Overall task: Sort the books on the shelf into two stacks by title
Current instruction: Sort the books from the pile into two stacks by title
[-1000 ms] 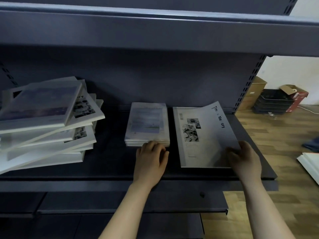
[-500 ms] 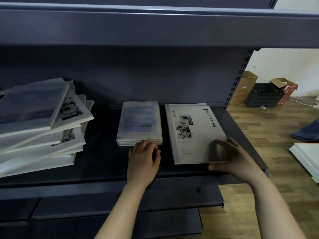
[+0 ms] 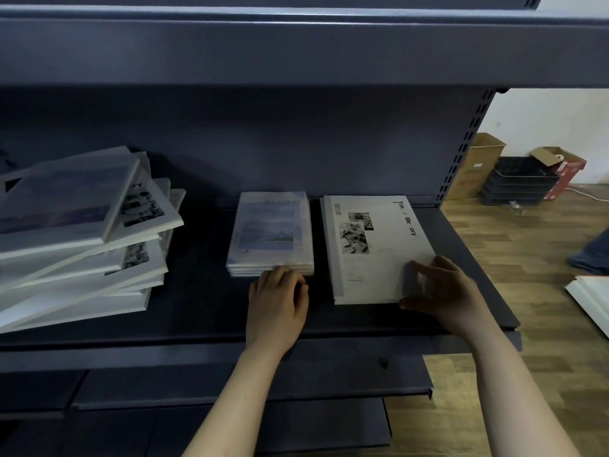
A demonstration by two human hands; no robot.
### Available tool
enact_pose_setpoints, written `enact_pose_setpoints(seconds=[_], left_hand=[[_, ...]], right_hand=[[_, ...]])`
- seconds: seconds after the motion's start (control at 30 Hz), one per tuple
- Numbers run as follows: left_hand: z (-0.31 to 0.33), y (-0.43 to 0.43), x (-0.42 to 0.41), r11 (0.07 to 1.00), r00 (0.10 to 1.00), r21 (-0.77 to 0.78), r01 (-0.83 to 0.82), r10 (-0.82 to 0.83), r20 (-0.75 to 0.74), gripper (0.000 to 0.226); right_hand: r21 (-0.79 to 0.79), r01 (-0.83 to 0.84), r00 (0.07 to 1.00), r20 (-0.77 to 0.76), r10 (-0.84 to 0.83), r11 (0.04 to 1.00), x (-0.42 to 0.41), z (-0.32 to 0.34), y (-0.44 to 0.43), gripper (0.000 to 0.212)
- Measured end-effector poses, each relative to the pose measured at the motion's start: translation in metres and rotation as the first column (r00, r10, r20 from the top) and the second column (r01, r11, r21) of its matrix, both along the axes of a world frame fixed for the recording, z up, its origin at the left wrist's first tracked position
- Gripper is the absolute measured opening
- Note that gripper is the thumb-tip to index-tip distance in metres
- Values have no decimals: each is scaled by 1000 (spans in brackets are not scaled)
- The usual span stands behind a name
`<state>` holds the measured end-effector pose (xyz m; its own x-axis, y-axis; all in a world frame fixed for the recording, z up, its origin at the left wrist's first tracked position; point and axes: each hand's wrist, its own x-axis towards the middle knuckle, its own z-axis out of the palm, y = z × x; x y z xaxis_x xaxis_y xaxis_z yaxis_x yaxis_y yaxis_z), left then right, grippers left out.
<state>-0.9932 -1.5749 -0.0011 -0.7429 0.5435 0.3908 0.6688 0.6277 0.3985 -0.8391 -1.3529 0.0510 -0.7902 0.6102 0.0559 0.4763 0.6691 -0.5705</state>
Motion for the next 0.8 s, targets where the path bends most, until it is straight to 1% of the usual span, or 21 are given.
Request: enact_pose_setpoints(seconds=[0.33,0.47,0.67,0.8], left_hand=[[0,0,0,1000,1000,-2,-8,8,-3,9],[-1,-1,0,1000,1000,0,6,-6,1,9],[-1,-4,-1,999,999,-10,40,-40,0,14],[-1,-5,0,999,999,-5,43,-43,6,13]], right_hand=[[-49,-14,1000,25,15,999,-7,3,6,85],[-48,-31,998,51,33,998,-6,5,4,83],[-49,32,998,61,-29,998,-5,-1,5,86],[-49,17,999,51,-14,999,-7,-3,5,84]])
